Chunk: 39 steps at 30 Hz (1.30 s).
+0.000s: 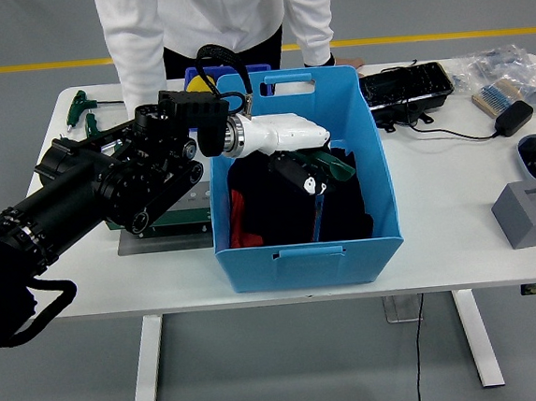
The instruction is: Lift tool from toolbox,place it in box,lift tool from toolbox,place it in box
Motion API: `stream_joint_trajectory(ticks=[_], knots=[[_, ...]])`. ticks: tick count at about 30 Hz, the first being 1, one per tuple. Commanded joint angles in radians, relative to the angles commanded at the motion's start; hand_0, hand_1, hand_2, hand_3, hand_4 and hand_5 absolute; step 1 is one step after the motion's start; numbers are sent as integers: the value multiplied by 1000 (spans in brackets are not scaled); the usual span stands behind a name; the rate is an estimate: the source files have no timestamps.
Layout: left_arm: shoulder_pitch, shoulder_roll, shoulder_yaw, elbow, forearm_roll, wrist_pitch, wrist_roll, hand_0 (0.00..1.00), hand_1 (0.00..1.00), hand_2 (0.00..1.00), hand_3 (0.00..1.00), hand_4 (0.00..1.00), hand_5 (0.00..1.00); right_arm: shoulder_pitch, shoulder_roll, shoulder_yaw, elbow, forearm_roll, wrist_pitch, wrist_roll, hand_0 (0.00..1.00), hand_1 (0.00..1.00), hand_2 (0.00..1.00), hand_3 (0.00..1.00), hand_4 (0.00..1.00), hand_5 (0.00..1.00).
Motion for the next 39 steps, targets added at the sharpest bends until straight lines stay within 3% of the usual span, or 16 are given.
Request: stream_joint_trajectory(ticks=[2,3,8,9,14,15,19,21,28,36,39], knots=[[-2,0,-2,4,2,9,-2,311,134,216,359,724,634,0,-1,1,0,-3,0,0,619,598,668,543,777,652],[-3,0,-4,5,5,13,2,435,386,517,545,799,663,0,0,2,0,-4,1,-1,619,598,668,542,778,653],[-8,0,-16,21,15,31,13,435,386,517,545,799,663,-1,-2,9,1,-18,4,-5,619,598,668,542,778,653],[-9,0,-16,23,14,35,12,450,449,573,566,807,666,-1,-2,10,2,-22,4,-6,619,599,668,542,778,653],[-12,0,-18,23,12,55,0,450,449,573,566,807,666,-2,-4,14,3,-30,5,-9,619,599,668,542,778,653],[-12,0,-21,21,13,58,-1,473,552,636,585,813,661,-2,-4,14,3,-31,5,-9,619,600,669,543,778,653],[-13,0,-51,11,18,81,-16,473,552,636,585,813,661,-3,-4,17,4,-35,5,-10,619,600,669,543,778,653],[-13,0,-75,8,13,115,-38,500,608,669,605,816,656,-4,-3,20,4,-39,5,-11,619,600,669,543,778,654],[-9,0,-165,-13,-17,243,-112,534,647,694,611,820,645,-9,-1,27,4,-51,6,-13,619,602,669,542,778,654],[23,1,-276,-65,3,315,-133,558,664,700,610,826,648,-13,2,17,2,-29,2,-6,619,601,670,543,777,656],[50,20,-323,-99,32,317,-117,539,634,683,611,831,657,-15,2,11,1,-16,1,-2,619,602,670,543,778,654]])
